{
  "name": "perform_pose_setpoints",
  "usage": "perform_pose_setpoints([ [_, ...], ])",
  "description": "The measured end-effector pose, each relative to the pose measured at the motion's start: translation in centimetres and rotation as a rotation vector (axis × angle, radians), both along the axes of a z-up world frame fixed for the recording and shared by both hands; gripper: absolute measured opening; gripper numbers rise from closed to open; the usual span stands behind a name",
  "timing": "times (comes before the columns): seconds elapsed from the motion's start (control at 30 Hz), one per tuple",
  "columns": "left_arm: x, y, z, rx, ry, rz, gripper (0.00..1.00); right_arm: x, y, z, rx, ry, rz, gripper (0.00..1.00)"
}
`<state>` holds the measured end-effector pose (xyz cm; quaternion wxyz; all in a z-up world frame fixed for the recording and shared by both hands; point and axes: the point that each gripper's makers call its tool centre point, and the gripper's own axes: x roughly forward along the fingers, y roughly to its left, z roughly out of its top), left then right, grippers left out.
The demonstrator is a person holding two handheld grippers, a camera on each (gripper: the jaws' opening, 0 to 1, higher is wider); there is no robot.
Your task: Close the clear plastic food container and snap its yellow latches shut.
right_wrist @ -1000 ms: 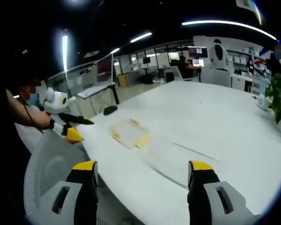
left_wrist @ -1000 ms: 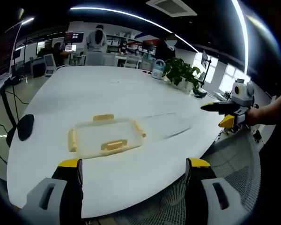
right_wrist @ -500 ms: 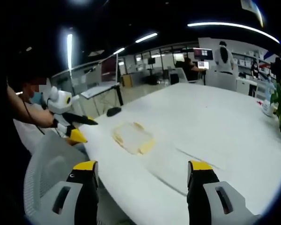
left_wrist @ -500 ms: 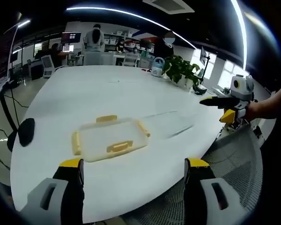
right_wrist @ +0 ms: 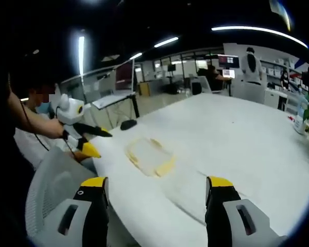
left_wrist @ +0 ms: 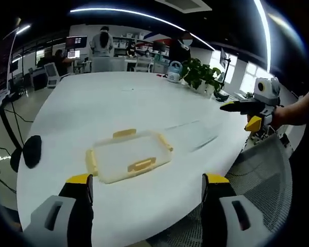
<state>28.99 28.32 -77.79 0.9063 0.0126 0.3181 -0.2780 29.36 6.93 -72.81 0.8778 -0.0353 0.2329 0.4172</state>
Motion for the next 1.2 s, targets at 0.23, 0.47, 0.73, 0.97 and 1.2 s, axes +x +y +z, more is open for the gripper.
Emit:
perform_pose_setpoints([
  [0.23,0.6,1.0,-0.4,0.011,0.010,0.001,0.87,0.5,0.8,-0.1,-0.008,-0.002,0.013,0.76],
  [0.47,1.8,2.1,-0.5,0.030,0.009,-0.016,0.86,1.2,1.8,0.1,-0.009,-0.010,0.025,0.75],
  [0.73,2.7,2.7,-0.5,0.043,0.011,-0.037,0.86,1.5,2.7,0.0,-0.012,-0.013,0.041,0.75],
  [0.97,2.9,2.9,-0.8,0.059,0.015,-0.060,0.86,1.6,3.1,-0.1,-0.015,-0.015,0.046,0.75],
  [1.2,3.1,2.7,-1.1,0.063,0.022,-0.076,0.85,1.8,3.3,-0.2,-0.015,-0.009,0.053,0.75],
])
